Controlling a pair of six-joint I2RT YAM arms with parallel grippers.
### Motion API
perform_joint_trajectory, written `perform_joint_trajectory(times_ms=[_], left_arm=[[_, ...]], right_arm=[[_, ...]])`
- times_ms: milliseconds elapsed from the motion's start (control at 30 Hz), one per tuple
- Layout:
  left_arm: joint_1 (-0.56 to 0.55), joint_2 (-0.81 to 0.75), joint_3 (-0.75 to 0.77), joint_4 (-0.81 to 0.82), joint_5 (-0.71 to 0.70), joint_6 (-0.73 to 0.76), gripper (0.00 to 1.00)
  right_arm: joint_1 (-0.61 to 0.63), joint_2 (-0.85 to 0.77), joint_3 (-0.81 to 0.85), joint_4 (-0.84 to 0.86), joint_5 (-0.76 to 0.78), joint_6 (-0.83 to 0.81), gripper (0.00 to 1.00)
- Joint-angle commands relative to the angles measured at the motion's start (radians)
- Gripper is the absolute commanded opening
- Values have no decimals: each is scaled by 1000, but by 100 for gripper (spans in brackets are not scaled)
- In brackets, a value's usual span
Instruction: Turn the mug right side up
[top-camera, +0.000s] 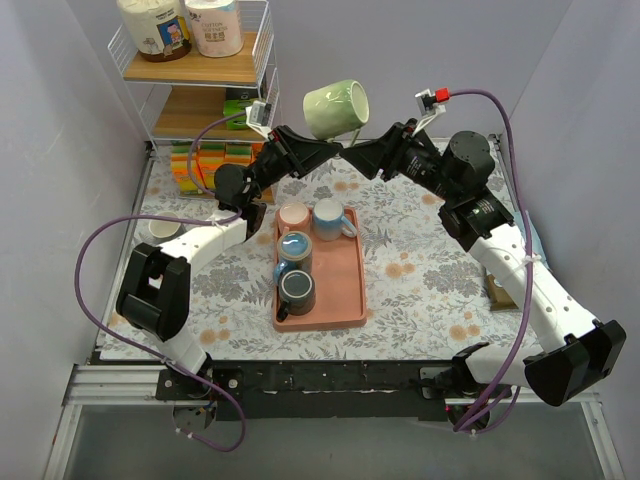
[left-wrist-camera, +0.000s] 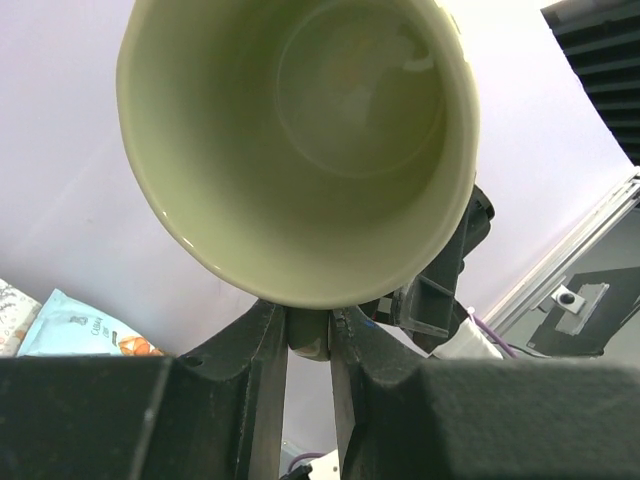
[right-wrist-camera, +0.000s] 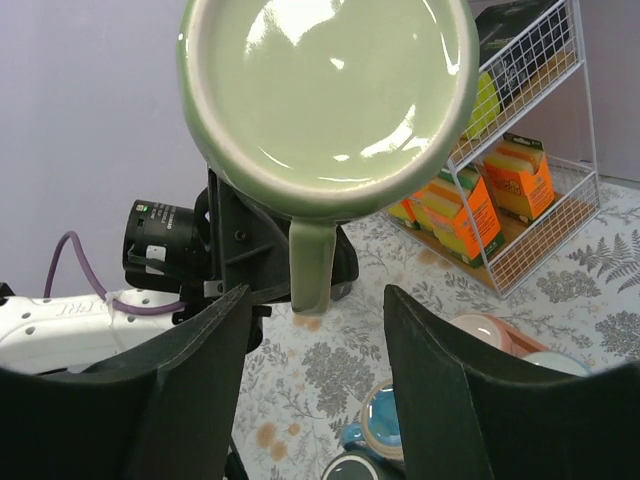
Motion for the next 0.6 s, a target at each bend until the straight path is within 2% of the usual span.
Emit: perform_joint_trajectory(times_ms=[0,167,333,367,467,500,567], left_arm=[[11,-85,27,76,-48,-134,0],[60,-146,-15,32,-37,-90,0],[156,-247,-68,-98,-10,-10,0],[167,-268,-76,-135,-2,45,0],[199,-367,-70,-336,1,162,0],[206,-417,-68,-467,-7,253,0],[212,-466,-59,-595,-25,346,0]], right_arm=[[-1,-16,44,-1,9,-12,65],[-6,-24,45,-12,17,-21,71],[-27,-53,36,-23,29,-29,75],[-27,-58,33,-26,32,-34,76],[-40,-73,27,-34,45,-38,77],[-44,-76,22,-34,48,-40,77],[-49,-79,19,-35,48,-40,77]])
